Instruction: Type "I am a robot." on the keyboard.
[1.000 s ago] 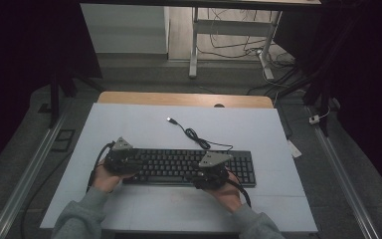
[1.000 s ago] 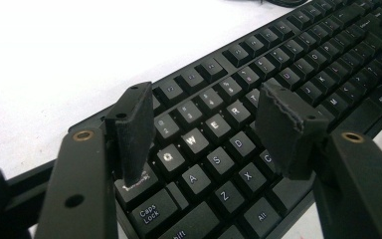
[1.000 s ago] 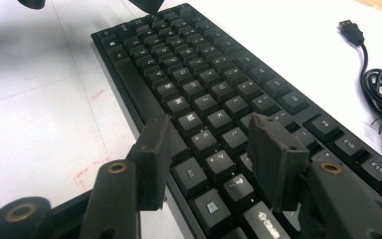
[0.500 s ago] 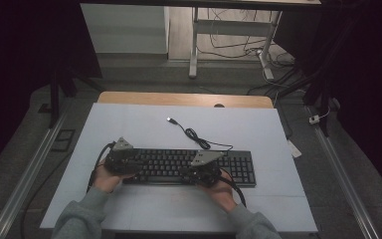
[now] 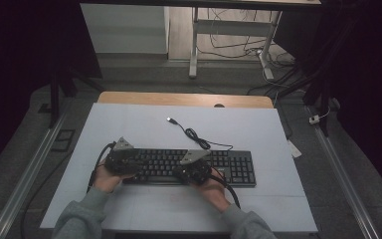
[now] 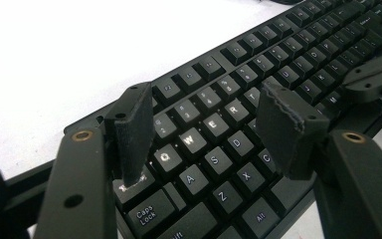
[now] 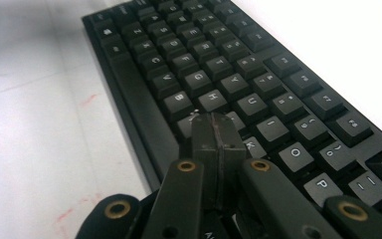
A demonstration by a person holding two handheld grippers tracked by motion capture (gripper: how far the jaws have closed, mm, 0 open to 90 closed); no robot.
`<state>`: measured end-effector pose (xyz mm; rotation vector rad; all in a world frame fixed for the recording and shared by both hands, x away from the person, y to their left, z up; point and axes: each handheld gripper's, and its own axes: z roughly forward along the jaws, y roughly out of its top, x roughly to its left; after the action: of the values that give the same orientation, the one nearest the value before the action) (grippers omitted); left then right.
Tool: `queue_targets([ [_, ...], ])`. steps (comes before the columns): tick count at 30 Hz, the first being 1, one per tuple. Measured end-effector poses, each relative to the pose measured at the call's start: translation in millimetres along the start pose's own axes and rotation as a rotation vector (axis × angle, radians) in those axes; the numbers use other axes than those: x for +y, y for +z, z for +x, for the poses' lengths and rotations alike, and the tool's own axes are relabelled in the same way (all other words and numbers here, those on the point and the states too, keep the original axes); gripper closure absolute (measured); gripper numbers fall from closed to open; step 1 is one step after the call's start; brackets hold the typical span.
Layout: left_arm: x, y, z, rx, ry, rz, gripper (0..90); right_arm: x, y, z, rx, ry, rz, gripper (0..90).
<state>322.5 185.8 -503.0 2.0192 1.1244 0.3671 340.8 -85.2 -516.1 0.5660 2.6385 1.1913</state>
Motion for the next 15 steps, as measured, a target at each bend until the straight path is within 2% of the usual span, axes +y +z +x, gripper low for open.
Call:
queue_targets([
  [11,-0.2,-0.3,0.2,0.002,0.001,0.001,39.7,0.5,5.7,-2.7,-0.007,0.004,0.002,89.6],
  [13,-0.3,-0.1,0.3,0.002,0.001,0.002,39.7,0.5,7.1,-2.5,-0.011,0.002,0.023,89.7],
  [15,-0.4,0.0,0.4,0.003,0.001,0.003,39.6,0.3,7.7,-2.6,-0.007,0.009,0.021,89.7],
])
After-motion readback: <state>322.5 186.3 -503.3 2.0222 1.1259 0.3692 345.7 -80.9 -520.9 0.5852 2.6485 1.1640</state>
